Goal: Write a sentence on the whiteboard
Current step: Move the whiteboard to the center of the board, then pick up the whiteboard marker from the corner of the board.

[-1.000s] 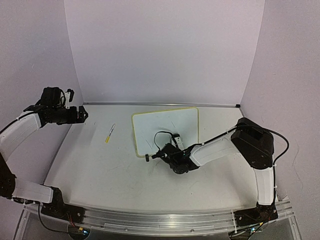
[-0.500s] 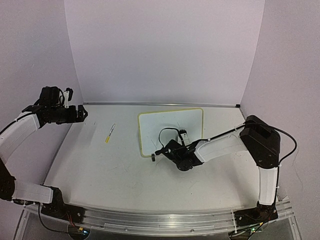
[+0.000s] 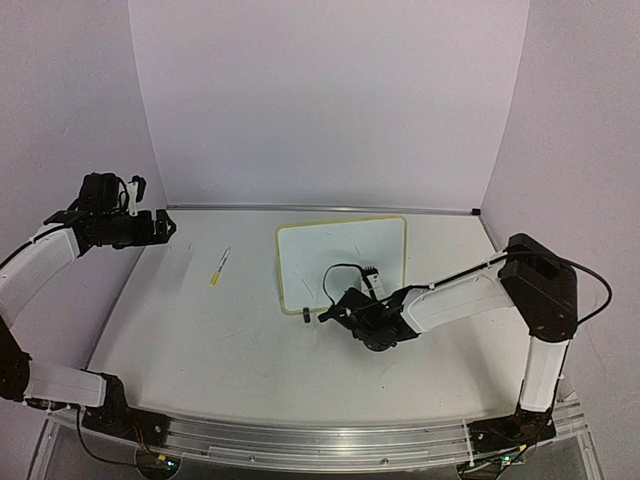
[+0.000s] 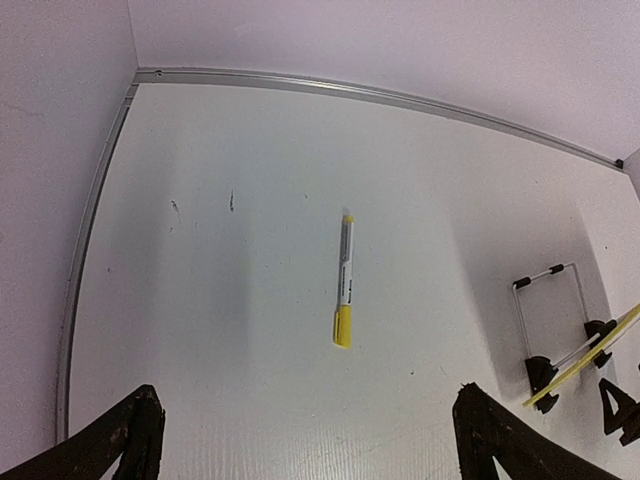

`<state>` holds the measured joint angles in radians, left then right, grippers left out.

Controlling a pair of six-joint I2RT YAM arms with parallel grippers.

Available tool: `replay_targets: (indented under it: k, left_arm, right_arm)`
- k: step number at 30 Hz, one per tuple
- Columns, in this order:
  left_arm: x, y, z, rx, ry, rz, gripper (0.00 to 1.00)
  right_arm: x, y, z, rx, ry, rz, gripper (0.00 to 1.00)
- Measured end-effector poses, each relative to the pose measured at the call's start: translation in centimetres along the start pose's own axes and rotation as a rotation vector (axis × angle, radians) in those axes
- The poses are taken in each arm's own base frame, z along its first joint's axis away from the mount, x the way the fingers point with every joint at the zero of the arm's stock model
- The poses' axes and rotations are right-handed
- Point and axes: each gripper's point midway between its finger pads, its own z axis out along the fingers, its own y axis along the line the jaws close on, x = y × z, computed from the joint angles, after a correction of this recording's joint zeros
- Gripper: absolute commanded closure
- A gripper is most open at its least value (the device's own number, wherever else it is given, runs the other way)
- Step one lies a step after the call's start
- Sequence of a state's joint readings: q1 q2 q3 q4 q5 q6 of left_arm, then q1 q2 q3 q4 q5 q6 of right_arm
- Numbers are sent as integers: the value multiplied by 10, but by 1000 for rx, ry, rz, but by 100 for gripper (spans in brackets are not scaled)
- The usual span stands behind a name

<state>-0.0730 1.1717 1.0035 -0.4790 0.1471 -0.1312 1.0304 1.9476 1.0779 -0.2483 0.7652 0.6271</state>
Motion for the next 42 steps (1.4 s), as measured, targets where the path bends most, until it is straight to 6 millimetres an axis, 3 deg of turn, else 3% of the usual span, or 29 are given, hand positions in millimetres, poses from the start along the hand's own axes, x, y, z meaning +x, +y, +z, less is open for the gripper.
replay_targets:
  k: [10,14,17,23,26,31,35,42]
  left_arm:
    - [0,3,0,-17,1,-24,1]
    - [10,-1,13,-3,46,-19,1]
    - [32,-14,38,14,148,7,3]
    - [86,-57,92,59,399,122,7]
    - [106,-61,109,59,487,131,13]
    - [115,-55,137,27,564,126,32]
    - [122,-49,156,-4,603,133,39]
    - [124,-37,167,-69,634,168,49]
  right_arm:
    - [-16,-23,-40,-128,-13,75,2]
    - [-31,-32,-55,-223,-11,116,2]
    - [-36,-47,-47,-259,23,163,2]
    - [-28,-97,-9,-275,135,298,2]
    - [-23,-120,4,-290,170,374,2]
    - [-20,-139,7,-339,190,451,2]
    - [-25,-137,-2,-400,176,464,2]
    - [-41,-138,-21,-469,115,486,2]
